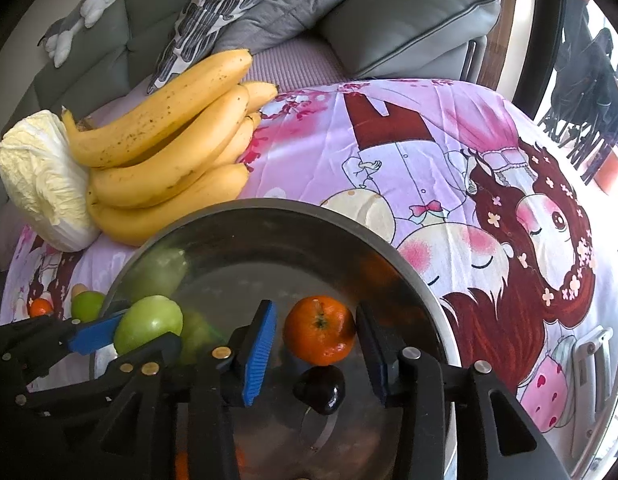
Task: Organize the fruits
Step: 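Open the left tool to drop the green fruit while the right tool drops the tangerine into the bowl, then move both tools away from the bowl toward the remaining fruit, then close the left tool on the loose tangerine while the right tool approaches the large green fruit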
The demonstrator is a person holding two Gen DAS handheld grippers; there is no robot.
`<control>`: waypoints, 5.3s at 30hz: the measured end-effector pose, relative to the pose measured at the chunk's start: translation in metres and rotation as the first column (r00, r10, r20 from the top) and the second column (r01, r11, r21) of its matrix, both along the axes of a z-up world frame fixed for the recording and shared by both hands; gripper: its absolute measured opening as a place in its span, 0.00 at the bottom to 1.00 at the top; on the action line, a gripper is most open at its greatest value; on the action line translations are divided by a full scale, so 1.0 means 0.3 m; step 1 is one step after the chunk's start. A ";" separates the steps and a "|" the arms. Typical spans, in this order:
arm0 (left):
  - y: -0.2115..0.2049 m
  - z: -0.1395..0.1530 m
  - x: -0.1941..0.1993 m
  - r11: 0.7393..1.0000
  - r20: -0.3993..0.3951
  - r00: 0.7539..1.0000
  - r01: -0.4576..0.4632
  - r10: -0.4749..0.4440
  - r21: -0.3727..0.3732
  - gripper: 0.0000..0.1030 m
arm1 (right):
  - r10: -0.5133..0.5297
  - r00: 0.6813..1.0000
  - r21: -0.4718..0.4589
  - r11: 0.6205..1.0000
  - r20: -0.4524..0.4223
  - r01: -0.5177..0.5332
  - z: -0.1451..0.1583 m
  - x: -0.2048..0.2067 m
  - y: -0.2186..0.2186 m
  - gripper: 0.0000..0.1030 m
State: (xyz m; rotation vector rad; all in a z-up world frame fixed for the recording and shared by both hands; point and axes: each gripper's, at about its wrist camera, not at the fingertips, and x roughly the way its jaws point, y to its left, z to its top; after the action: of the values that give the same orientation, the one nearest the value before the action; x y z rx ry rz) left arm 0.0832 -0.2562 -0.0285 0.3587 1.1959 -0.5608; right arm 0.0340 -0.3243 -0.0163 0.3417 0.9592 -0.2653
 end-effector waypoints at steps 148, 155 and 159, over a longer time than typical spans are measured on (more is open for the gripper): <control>0.922 0.015 0.305 0.857 -0.062 0.861 -0.508 0.505 -0.088 0.70 | 0.437 0.899 -0.230 0.871 -0.040 -0.434 0.035 0.258 0.682 0.69; 0.912 -0.002 0.333 0.856 -0.062 0.860 -0.510 0.507 -0.078 0.63 | 0.430 0.901 -0.225 0.874 -0.054 -0.431 0.032 0.263 0.666 0.69; 0.910 -0.012 0.342 0.858 -0.063 0.861 -0.509 0.505 -0.069 0.63 | 0.437 0.897 -0.242 0.865 -0.068 -0.439 0.028 0.273 0.677 0.69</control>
State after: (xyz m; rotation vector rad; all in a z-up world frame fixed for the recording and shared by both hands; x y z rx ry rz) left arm 0.1859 0.0168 -0.0321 -0.0504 1.2432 -0.1546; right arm 0.1159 -0.1213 -0.0078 -0.1179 0.9739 0.0313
